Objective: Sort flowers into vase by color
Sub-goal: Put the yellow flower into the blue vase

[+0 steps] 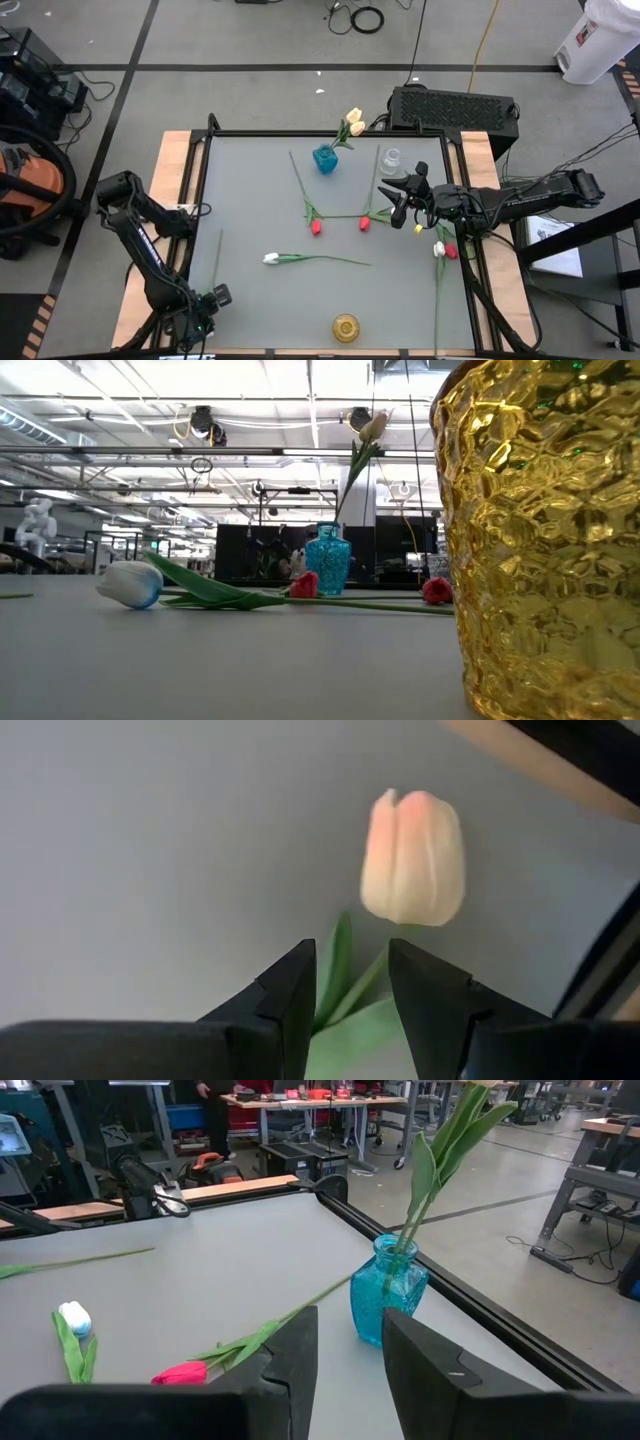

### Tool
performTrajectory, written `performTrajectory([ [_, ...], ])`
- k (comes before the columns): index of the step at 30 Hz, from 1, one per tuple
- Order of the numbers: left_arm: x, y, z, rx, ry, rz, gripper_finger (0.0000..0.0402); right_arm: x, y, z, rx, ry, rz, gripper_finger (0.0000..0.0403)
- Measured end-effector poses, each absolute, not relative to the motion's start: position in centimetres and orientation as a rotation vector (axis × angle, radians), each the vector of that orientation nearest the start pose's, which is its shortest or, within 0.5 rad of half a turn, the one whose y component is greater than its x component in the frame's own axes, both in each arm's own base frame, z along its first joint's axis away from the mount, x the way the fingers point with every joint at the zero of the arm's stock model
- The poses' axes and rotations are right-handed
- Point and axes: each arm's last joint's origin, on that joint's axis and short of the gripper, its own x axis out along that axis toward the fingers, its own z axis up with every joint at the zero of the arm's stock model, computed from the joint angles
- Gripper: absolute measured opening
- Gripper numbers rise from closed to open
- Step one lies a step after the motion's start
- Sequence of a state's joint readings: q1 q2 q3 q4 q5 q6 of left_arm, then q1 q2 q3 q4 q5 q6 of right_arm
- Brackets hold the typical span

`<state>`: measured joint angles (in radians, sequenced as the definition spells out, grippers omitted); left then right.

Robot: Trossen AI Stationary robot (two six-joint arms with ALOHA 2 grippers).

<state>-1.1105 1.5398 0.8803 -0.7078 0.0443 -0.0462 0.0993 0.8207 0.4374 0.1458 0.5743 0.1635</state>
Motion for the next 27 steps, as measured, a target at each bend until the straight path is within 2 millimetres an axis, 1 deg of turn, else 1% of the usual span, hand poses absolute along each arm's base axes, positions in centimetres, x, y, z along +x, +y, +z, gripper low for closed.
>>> performTrajectory([
  [10, 10.9, -24.1, 17.1, 0.672, 1.234, -0.952, 0.0135, 18.0, 0.2, 23.9, 0.080, 0.187, -0.490, 0.0105],
  [22, 10.0, -24.6, 17.1, 0.723, 1.183, -0.950, 0.0135, 18.0, 0.2, 23.9, 0.080, 0.187, -0.490, 0.0105],
  [27, 9.6, -23.9, 16.1, 0.757, 1.211, -0.943, 0.0135, 18.0, 0.2, 23.9, 0.080, 0.187, -0.490, 0.0105],
])
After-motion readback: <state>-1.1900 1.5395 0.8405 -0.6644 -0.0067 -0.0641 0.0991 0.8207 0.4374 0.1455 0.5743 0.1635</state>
